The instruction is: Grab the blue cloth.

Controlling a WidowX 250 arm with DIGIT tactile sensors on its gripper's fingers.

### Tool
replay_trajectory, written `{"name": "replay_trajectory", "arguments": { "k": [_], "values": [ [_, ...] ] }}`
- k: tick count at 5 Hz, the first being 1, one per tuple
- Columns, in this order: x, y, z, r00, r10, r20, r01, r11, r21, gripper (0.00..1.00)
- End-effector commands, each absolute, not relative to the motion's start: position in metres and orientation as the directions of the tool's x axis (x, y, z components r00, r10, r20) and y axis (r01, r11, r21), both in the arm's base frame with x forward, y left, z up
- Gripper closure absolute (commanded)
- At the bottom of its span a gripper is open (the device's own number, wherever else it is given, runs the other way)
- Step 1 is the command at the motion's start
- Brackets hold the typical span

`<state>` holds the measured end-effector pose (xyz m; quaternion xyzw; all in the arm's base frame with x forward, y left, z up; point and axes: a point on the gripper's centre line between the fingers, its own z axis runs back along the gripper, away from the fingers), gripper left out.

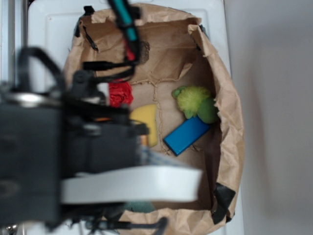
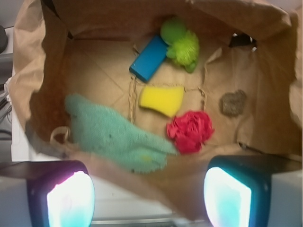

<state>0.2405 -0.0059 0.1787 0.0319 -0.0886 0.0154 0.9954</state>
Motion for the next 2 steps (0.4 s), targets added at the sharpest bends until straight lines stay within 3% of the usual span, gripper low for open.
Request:
{"name": "replay_trajectory", "arguments": {
  "k": [1,2],
  "values": [
    [0.281,0.006,0.162,0.978,0.029,0.205,-0.042,0.997,0.064,0.00],
    [0.293,0.004,0.143,0.981,0.007,0.195,-0.022,0.997,0.076,0.00]
  ]
}}
